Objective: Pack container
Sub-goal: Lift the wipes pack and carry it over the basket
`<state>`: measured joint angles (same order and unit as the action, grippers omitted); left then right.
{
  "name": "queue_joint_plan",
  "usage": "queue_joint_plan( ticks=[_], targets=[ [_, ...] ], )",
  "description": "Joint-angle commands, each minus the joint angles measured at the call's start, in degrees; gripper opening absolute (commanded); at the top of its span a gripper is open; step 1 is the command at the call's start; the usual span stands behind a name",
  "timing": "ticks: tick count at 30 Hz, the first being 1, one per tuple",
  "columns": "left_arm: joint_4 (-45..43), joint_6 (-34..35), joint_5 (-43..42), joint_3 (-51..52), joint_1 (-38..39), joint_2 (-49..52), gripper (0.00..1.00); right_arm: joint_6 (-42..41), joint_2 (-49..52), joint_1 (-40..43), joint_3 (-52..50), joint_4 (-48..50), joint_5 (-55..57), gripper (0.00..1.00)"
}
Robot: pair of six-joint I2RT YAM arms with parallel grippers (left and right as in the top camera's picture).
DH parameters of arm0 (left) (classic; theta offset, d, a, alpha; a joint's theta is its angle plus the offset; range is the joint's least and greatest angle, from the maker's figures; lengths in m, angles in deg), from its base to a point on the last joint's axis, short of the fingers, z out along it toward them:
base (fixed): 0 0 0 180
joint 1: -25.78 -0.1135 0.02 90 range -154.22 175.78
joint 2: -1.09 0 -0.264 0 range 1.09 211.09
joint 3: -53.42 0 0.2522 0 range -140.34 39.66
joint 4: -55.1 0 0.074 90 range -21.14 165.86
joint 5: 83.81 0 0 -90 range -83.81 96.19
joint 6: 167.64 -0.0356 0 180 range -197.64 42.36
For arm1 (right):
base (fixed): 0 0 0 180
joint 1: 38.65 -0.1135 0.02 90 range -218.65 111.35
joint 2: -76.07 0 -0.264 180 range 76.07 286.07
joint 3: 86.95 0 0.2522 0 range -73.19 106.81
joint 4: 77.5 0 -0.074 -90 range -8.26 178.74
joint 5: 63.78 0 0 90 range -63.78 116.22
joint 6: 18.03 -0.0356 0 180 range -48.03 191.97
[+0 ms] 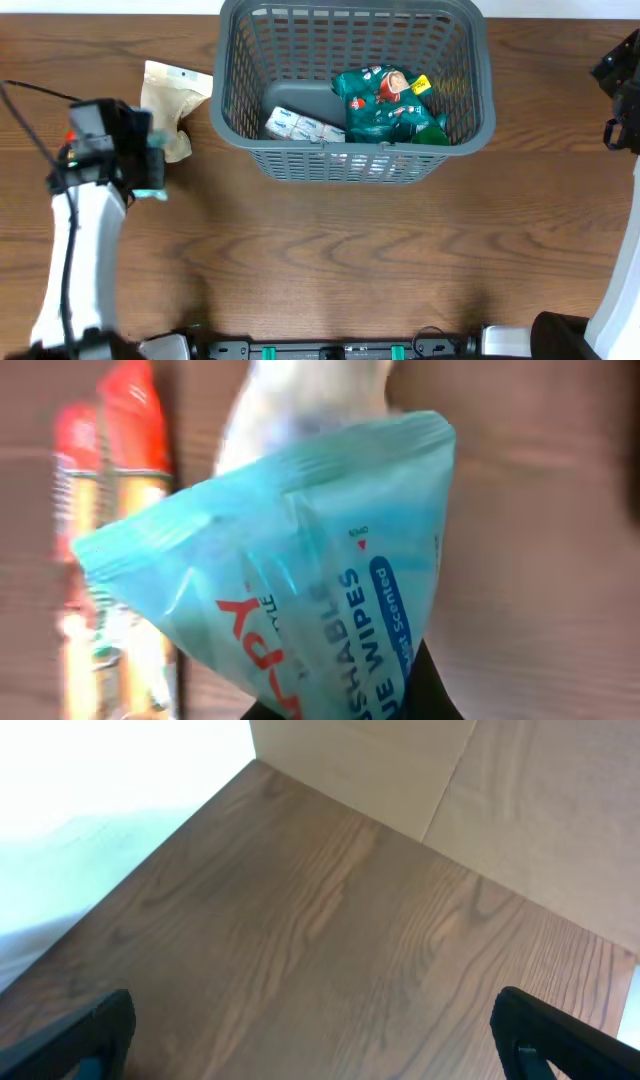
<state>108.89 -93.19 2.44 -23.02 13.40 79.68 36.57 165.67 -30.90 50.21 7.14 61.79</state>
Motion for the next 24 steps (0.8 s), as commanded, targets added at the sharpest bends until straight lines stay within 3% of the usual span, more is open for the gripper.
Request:
queue_joint_plan(
  ticks=[1,11,24],
  targets=[
    [2.8,1.3,-1.7,-4.9,-0.4,-4.2,0.06,-0.6,0.0,0.4,0.5,-0.1,1.0,0.99],
    [7.6,1.3,-24.9,-20.2,0.1,-10.1,0.06,-0.6,0.0,0.4,0.5,-0.1,1.0,0.99],
    [1.1,1.3,-25.8,-33.0,17.0,-4.9,0.06,-0.6,0.0,0.4,0.5,-0.1,1.0,0.99]
  ],
)
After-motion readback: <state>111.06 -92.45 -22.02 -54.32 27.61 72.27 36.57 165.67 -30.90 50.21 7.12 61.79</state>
